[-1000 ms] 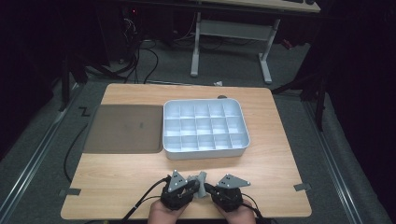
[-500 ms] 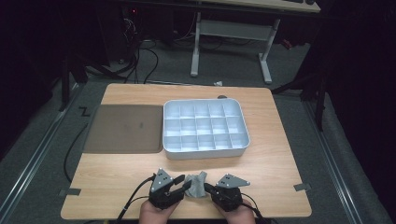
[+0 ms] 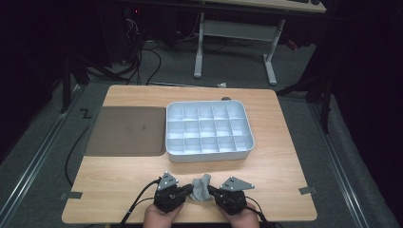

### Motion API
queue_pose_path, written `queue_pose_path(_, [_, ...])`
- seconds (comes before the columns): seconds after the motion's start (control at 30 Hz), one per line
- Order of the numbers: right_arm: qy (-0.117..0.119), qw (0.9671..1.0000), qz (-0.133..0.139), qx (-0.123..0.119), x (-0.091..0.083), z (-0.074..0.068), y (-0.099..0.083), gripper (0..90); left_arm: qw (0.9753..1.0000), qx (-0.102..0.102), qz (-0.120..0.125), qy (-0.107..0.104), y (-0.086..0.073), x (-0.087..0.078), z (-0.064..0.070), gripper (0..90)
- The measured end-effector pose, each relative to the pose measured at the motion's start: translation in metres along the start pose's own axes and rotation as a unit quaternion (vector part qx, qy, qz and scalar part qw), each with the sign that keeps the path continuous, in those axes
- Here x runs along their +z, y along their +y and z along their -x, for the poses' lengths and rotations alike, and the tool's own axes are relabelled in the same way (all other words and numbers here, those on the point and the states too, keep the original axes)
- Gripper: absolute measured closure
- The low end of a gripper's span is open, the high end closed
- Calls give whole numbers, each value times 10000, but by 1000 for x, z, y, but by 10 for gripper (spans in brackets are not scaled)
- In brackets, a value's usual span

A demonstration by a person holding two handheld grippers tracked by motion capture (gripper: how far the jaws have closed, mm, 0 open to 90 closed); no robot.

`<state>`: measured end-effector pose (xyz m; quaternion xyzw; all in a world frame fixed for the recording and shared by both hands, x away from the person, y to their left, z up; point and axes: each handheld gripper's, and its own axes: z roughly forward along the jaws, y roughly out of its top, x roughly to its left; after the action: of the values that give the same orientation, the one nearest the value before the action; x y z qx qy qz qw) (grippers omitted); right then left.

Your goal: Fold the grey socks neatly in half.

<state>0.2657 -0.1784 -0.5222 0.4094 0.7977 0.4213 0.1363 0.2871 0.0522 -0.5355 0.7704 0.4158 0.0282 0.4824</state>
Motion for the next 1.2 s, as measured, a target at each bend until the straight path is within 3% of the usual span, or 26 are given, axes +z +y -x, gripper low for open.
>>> queue_pose_path(0.53, [-99, 9999, 58, 9, -12, 5, -1, 900, 9987, 371, -321, -118, 6, 26, 28, 867])
queue_pose_path(0.97, [14, 10000, 12, -23, -7, -1, -4, 900, 9979, 461, -463, -25, 7, 29, 28, 844])
queue_pose_path(1.2, [44, 10000, -26, -44, -4, -1, -6, 900, 9983, 376, -453, -8, 6, 25, 23, 775])
